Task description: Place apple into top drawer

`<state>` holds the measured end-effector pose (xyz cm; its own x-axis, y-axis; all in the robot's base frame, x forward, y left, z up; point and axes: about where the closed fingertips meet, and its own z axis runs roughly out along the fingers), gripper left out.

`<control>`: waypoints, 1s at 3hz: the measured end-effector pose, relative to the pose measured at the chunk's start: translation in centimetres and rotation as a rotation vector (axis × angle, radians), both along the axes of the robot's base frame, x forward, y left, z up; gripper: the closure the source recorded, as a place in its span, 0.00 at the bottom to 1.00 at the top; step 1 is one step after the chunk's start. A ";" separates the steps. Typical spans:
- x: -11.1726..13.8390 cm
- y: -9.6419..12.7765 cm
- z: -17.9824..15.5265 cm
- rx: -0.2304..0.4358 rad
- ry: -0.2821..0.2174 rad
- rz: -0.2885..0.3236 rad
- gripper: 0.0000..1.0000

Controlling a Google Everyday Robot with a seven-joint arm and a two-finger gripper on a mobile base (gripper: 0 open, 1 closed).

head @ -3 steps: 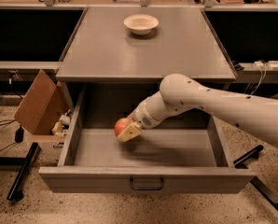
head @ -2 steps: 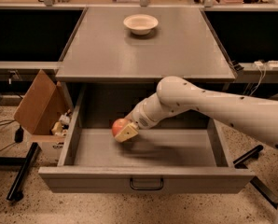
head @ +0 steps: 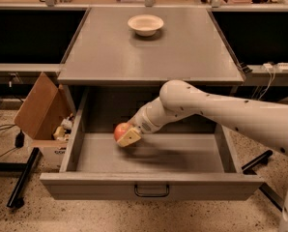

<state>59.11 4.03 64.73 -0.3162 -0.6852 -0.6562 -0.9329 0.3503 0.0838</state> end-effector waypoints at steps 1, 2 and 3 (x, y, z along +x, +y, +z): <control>0.2 -0.3 -0.4 0.009 -0.003 -0.006 0.05; 0.3 -0.7 -0.3 0.021 -0.009 -0.013 0.00; 0.3 -2.0 0.7 0.046 -0.022 -0.029 0.00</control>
Offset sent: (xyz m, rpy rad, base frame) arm 0.0055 -0.0153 0.0001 0.0346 -0.0221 -0.0298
